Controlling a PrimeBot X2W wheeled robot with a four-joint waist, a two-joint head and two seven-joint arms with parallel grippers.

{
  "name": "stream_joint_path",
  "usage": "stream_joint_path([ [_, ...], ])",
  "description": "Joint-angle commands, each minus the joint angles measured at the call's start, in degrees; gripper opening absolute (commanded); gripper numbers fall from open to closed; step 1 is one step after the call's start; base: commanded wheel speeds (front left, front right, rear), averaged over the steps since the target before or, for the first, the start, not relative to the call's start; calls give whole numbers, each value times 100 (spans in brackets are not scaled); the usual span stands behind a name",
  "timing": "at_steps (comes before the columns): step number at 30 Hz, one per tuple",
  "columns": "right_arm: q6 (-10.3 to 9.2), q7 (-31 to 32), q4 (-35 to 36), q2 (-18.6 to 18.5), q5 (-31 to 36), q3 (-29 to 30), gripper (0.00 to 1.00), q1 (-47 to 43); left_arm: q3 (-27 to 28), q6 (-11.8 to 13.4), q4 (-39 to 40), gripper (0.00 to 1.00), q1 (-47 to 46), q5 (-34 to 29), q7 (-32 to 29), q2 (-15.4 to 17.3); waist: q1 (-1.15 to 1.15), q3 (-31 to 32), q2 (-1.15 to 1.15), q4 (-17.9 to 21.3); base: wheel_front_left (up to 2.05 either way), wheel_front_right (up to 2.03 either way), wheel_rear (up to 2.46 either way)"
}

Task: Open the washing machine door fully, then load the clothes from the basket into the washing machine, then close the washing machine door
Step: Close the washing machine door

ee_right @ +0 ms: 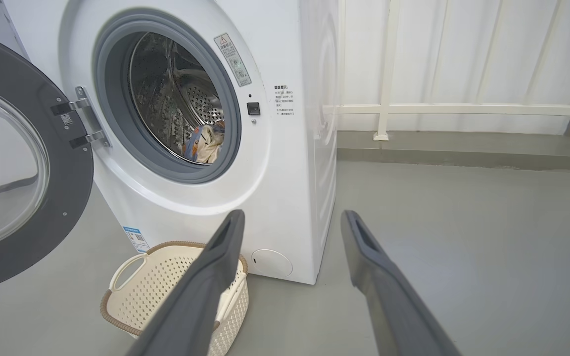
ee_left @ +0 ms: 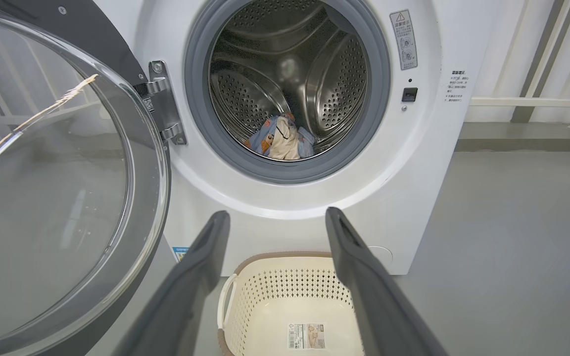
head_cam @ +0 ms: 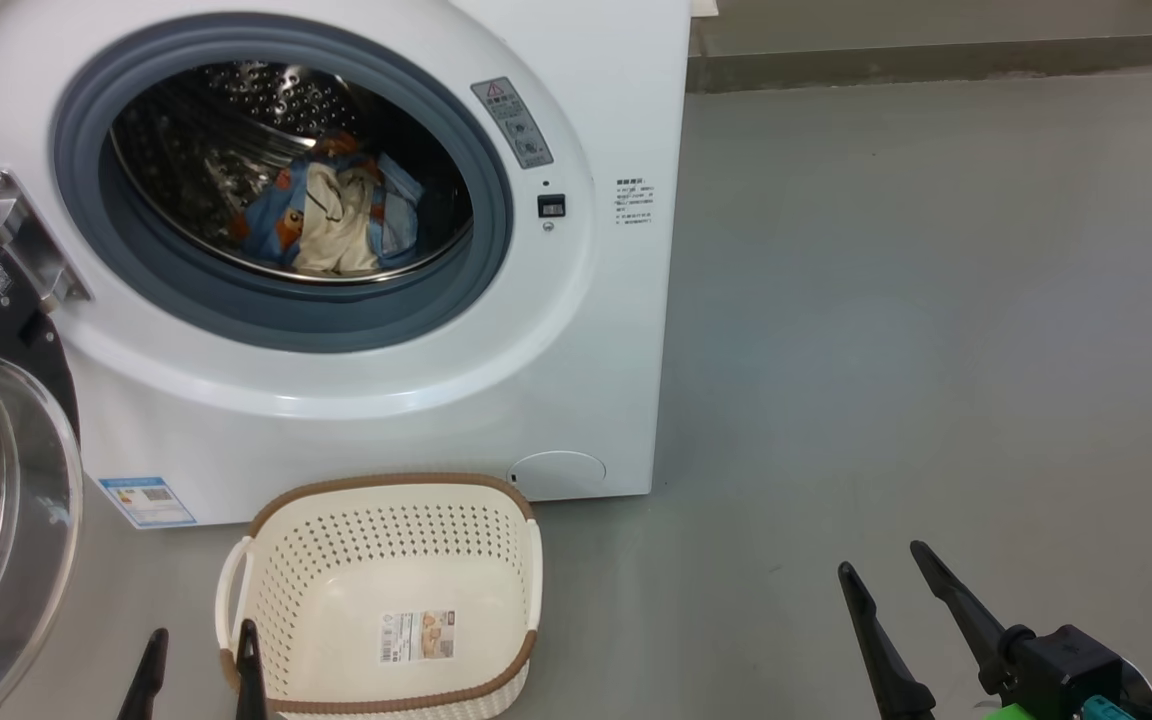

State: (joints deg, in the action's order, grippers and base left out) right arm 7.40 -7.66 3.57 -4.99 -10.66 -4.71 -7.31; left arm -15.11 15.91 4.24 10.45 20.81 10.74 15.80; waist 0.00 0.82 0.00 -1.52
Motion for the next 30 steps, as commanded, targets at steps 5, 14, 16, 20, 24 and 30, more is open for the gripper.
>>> stream_joint_path([
  [5, 9, -12, 160, -31, 3, -108, 100, 53, 186, 13, 194, 100, -200, 0, 62, 118, 0, -7, 0, 3, -8, 8, 0],
  [14, 9, -11, 145, -17, 19, -98, 100, 75, 171, 34, 197, 100, -212, 14, 69, 133, 0, -12, 0, 16, 0, 0, 0],
  [16, 9, -13, 139, -13, 18, -96, 100, 80, 167, 41, 192, 100, -217, 18, 66, 135, 0, -10, 0, 19, 0, 0, 0],
  [20, 9, -16, 132, -8, 17, -92, 100, 81, 153, 52, 184, 100, -228, 19, 62, 141, 0, -7, 0, 21, 0, 0, 0],
  [24, 9, -23, 130, -4, 18, -79, 100, 72, 136, 54, 175, 100, -247, 23, 70, 141, 0, -1, 0, 3, 0, 0, 0],
  [30, 9, -13, 152, 1, 41, -55, 100, 53, 120, 58, 161, 100, -268, 26, 86, 151, 0, 4, 0, -108, 0, 0, 0],
])
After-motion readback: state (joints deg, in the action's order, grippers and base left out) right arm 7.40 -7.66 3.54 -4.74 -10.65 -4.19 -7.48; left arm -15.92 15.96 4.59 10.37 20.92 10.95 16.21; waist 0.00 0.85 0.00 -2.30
